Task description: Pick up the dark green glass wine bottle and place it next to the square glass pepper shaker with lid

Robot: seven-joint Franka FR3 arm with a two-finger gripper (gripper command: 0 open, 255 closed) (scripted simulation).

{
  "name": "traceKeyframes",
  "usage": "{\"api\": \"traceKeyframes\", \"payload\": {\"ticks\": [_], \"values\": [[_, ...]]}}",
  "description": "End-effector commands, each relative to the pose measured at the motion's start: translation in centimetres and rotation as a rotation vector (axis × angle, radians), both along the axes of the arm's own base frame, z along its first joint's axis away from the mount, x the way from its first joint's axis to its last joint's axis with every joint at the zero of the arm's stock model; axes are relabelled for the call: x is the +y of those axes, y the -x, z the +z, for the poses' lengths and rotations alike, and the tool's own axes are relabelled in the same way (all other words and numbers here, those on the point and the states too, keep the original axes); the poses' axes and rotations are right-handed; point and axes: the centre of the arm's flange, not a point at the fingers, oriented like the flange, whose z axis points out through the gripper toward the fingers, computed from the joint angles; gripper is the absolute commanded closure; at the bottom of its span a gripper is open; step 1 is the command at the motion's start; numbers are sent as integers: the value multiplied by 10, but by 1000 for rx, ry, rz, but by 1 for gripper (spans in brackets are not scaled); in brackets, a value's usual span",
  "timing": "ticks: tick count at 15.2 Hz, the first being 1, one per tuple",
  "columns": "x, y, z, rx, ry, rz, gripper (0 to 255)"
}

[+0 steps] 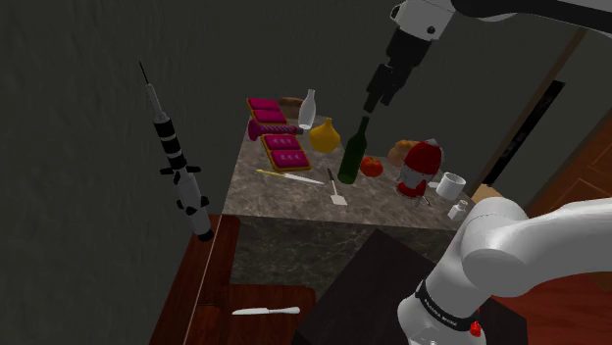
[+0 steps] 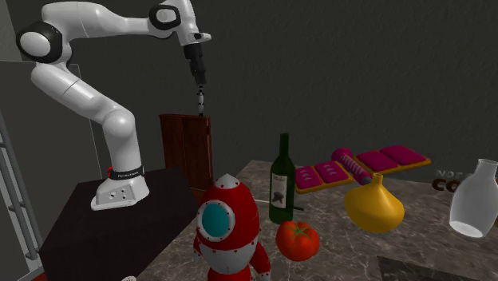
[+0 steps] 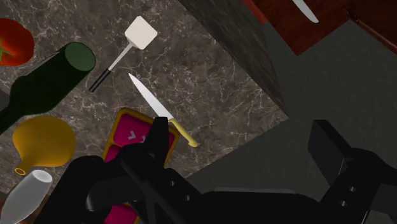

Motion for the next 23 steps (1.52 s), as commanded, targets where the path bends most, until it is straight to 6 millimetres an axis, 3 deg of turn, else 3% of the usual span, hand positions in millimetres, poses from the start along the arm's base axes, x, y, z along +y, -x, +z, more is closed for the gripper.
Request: {"api": "traceKeyframes", "payload": {"ticks": [1,23], "values": [[0,0,0,0,0,0,0],[-270,-111,-83,57,-77,-14,0]]}}
